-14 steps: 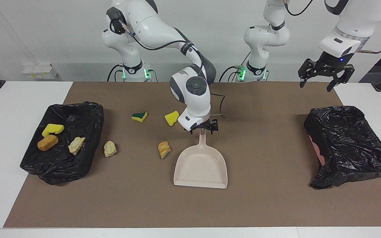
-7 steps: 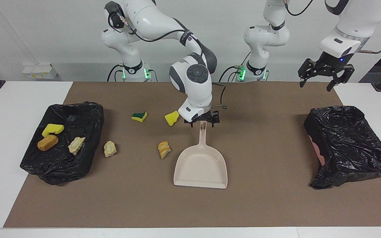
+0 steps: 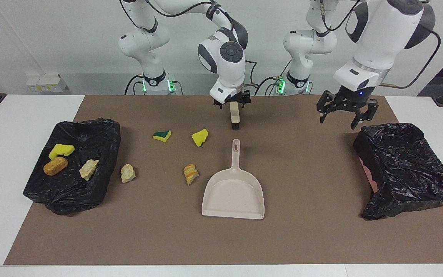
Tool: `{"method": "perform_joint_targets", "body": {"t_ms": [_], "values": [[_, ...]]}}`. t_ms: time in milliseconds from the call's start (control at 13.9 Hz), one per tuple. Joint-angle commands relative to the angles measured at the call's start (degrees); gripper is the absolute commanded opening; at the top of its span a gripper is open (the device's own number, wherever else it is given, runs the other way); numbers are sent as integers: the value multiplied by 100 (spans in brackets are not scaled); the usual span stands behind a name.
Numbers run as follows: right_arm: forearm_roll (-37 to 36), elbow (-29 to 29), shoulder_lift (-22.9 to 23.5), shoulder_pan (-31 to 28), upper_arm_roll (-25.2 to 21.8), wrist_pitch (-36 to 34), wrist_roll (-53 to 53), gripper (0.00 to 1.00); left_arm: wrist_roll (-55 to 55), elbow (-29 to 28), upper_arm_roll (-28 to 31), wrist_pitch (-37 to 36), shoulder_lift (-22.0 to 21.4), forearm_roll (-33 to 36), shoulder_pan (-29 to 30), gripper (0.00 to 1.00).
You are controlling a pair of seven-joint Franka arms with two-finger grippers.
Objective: Sweep and dump trash in bin
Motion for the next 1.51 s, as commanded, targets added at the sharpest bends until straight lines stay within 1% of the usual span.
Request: {"method": "perform_joint_targets", "body": {"t_ms": [0, 144, 216, 288, 359, 431, 503, 575, 647, 719, 791, 935, 1006, 1078, 1222, 1294, 1366, 1438], "values": [[280, -684, -418, 143, 3, 356, 3, 100, -506, -383, -360, 489, 86, 172, -39, 100], [298, -921, -383, 389, 3, 706, 545, 100, -955, -392, -694, 867, 376, 250, -48, 100], [298, -1035, -365, 608, 3, 812, 792, 100, -1079, -392, -818, 973, 534, 346, -65, 100], [298, -1132, -391, 740, 3, 813, 864, 100, -1289, -349, -993, 1044, 753, 635, -153, 100], [298, -1228, -444, 785, 3, 796, 908, 100, -1665, -331, -1212, 1236, 1007, 1020, -206, 100], [298, -1342, -549, 908, 3, 787, 944, 100, -2060, -365, -1458, 1482, 1167, 1294, -206, 100], [394, -1457, -593, 1022, 3, 796, 961, 100, -2282, -383, -1608, 1588, 1299, 1349, -215, 100], [682, -1501, -602, 1162, 3, 796, 970, 100, -2388, -375, -1653, 1642, 1404, 1358, -276, 100], [745, -1545, -629, 1259, 3, 787, 1023, 100, -2520, -392, -1697, 1729, 1527, 1349, -364, 100], [763, -1624, -699, 1278, 3, 787, 1032, 97, -2730, -497, -1698, 1861, 1598, 1358, -512, 100], [764, -1686, -699, 1365, 3, 813, 1041, 89, -2854, -646, -1698, 2114, 1651, 1349, -583, 100], [816, -1791, -699, 1454, 3, 848, 1041, 83, -3091, -919, -1698, 2441, 1756, 1349, -732, 100], [877, -1818, -708, 1445, 3, 857, 1041, 78, -3423, -919, -1698, 2590, 1975, 1358, -847, 100], [921, -1818, -699, 1436, 3, 857, 1041, 68, -3722, -919, -1698, 2809, 2055, 1358, -856, 100], [948, -1818, -664, 1401, 3, 901, 1041, 38, -3769, -841, -1689, 2846, 2065, 1358, -813, 88], [992, -1818, -638, 1392, -6, 1032, 1023, 15, -3761, -806, -1680, 2846, 2065, 1410, -769, 73], [1010, -1810, -612, 1357, -6, 1077, 1032, 0, -3761, -727, -1680, 2820, 2065, 1559, -760, 60], [1001, -1766, -568, 1270, -6, 1060, 1049, 0, -3761, -735, -1680, 2803, 2065, 1656, -751, 43]]}}
